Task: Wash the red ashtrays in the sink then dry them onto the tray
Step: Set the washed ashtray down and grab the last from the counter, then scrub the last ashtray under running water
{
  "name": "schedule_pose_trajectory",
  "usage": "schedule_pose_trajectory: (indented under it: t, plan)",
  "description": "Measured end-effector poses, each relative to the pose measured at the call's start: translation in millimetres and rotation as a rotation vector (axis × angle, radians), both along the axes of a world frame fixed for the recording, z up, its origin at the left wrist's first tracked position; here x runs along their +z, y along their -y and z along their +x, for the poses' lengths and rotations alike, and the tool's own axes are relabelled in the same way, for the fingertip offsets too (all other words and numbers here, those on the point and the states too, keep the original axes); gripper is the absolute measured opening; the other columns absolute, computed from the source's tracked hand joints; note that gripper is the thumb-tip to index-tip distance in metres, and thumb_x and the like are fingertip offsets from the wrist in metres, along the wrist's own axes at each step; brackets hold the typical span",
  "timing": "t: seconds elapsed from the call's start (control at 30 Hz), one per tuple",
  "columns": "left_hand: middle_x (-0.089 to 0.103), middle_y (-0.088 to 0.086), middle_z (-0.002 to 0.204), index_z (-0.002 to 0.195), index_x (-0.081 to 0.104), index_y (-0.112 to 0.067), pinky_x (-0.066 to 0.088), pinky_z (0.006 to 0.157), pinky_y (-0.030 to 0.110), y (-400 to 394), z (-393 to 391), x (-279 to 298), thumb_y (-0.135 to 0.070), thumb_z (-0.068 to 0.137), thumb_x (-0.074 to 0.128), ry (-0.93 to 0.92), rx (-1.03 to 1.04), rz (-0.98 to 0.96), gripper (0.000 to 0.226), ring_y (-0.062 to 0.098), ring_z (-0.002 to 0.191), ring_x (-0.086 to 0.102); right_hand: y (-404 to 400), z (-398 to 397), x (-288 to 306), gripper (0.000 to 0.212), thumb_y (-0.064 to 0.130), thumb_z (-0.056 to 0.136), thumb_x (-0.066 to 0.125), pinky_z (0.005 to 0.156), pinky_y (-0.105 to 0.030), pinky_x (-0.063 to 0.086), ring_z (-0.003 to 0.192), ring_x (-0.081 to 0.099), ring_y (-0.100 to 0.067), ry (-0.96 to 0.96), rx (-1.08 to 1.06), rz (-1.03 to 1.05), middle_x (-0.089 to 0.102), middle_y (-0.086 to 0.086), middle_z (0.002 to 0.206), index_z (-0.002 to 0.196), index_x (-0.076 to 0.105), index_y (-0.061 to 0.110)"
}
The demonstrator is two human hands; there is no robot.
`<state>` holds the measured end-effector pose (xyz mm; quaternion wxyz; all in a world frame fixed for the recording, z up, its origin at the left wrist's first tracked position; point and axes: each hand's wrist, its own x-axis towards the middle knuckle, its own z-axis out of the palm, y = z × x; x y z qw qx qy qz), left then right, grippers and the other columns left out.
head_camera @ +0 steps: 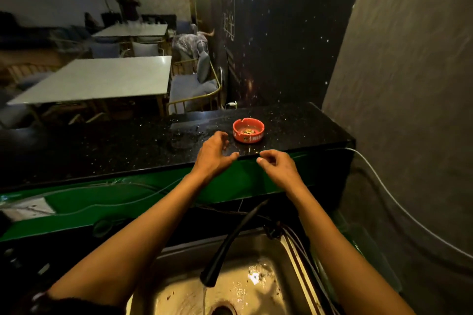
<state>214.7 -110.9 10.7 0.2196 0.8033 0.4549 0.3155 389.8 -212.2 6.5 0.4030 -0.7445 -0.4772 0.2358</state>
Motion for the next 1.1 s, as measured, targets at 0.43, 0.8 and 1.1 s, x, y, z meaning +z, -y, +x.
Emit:
schedule_pose_trajectory:
  t: [0.43,0.8,1.1]
  plan:
    - [0.044,0.012,0.151,0.154,0.006,-0.012,0.031,0.116,0.055,-98,85,-3,-0.056,0.052,0.092,-0.063,-0.021,-0.231,0.14,0.031,0.14,0.041,-90,43,-2,0.047,0.017,0.101,0.04,0.106,-0.035,0.036,0.133,0.039,-0.023,0.069,-0.012,0.014,0.05,-0.013,0.136,0.148,0.039,0.021]
    - [0.059,0.002,0.126,0.136,0.024,-0.025,0.047,0.1,0.052,-48,57,-9,-0.066,0.041,0.088,0.068,0.062,0.051,0.121,0.024,0.117,0.058,-68,37,-18,0.032,0.037,0.092,0.056,0.094,-0.038,0.053,0.114,0.06,-0.015,-0.037,-0.044,0.195,0.068,0.002,0.117,0.122,0.063,0.028]
    - [0.054,-0.009,0.127,0.137,0.029,-0.024,0.048,0.099,0.045,75,-25,-33,-0.053,0.044,0.093,0.209,0.076,0.081,0.117,0.011,0.119,0.056,33,-33,-22,0.037,0.044,0.089,0.069,0.082,-0.032,0.06,0.09,0.071,-0.002,-0.384,0.097,0.166,0.076,0.005,0.098,0.123,0.065,0.029]
